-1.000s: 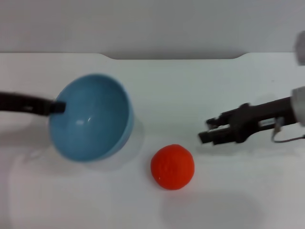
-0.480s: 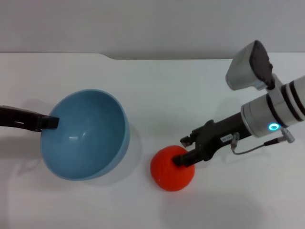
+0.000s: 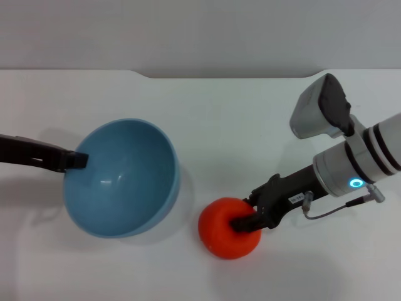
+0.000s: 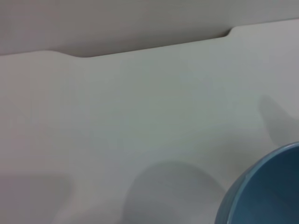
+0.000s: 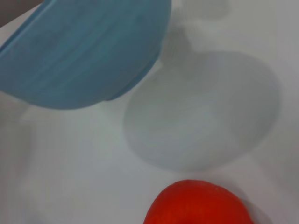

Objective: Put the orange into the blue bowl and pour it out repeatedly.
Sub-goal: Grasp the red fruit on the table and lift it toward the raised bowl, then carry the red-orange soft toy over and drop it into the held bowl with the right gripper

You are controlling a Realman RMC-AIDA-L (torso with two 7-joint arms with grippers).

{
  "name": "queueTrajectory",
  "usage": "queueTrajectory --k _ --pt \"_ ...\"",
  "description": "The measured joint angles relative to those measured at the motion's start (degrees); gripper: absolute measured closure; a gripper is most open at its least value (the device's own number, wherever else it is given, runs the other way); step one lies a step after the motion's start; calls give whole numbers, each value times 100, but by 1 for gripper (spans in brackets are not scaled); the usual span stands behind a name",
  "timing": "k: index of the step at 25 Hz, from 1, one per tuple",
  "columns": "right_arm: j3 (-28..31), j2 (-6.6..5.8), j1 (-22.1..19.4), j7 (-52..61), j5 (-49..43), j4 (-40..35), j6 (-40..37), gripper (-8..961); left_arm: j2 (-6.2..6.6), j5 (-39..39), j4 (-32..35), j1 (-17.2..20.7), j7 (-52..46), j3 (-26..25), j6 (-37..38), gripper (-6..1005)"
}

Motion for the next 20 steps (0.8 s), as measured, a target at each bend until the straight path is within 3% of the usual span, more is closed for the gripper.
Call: queueTrajectory --k 2,7,14,16,20 --pt "31 -10 -72 -1 17 -79 -28 382 2 0 -10 -28 -1 92 -31 1000" --pt "45 -40 -482 -3 320 -562 -65 604 4 0 -108 -65 -7 304 -152 1000" --pt "365 -62 -1563 -7 747 -1973 -110 689 -1 16 -587 -364 -103 866 -461 1000" --pt "460 -52 -1942 -8 748 -2603 -248 715 -2 43 -819 -578 -133 1111 -545 1000" --pt "821 -23 -2324 -8 761 -3581 -760 770 -10 60 -1158 -955 -240 1550 -703 1001"
